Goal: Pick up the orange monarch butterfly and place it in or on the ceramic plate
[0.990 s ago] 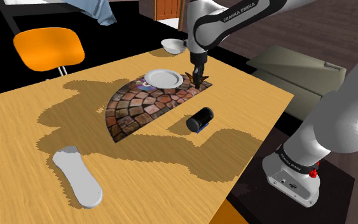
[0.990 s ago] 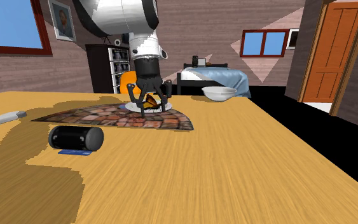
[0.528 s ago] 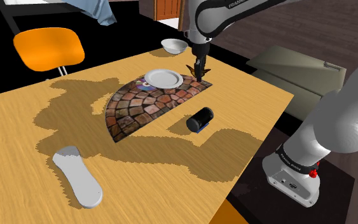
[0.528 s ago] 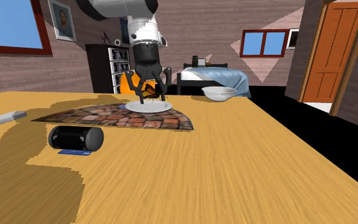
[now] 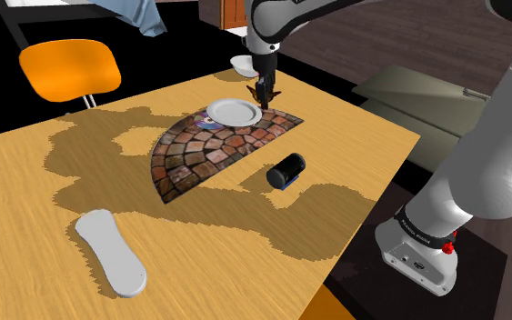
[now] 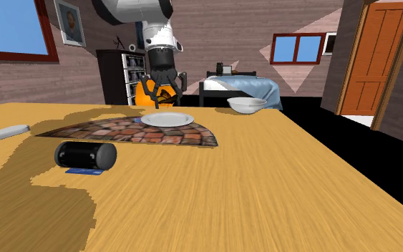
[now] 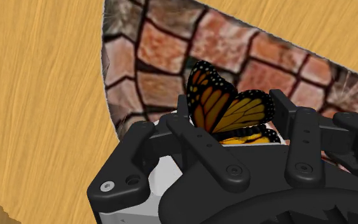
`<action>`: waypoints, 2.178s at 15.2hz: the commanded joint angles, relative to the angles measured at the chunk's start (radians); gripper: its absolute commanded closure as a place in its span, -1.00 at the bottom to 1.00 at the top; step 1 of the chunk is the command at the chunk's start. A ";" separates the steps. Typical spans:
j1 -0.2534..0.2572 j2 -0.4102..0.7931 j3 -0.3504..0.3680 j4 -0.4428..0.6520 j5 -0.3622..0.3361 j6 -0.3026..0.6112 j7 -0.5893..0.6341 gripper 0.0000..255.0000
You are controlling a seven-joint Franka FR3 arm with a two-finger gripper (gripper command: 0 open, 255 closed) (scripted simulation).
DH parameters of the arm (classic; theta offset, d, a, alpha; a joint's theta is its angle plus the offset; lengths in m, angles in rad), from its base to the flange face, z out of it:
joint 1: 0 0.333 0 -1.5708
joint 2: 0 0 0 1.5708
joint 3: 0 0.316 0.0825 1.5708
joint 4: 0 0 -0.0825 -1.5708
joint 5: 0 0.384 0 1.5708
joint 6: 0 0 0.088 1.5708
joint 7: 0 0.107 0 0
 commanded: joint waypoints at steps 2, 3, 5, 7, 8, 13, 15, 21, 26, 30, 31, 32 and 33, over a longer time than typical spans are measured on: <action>0.010 0.111 0.006 0.149 0.000 -0.039 0.011 1.00; 0.015 0.152 0.008 0.205 0.000 -0.056 0.016 1.00; 0.025 0.237 0.011 0.328 -0.001 -0.094 0.024 1.00; 0.034 0.318 0.013 0.449 -0.002 -0.135 0.030 1.00; 0.034 0.321 0.013 0.440 -0.002 -0.124 0.031 1.00; 0.033 0.339 0.012 0.401 -0.004 -0.066 0.037 1.00; 0.033 0.348 0.012 0.387 -0.005 -0.044 0.039 1.00; 0.033 0.362 0.011 0.370 -0.007 -0.013 0.042 1.00; 0.033 0.362 0.011 0.370 -0.007 -0.013 0.042 -1.00; 0.033 0.362 0.011 0.370 -0.007 -0.013 0.042 -1.00; 0.033 0.362 0.011 0.370 -0.007 -0.013 0.042 -1.00; 0.035 0.358 0.012 0.397 -0.005 -0.044 0.041 -1.00; 0.037 0.355 0.013 0.427 -0.004 -0.077 0.040 -1.00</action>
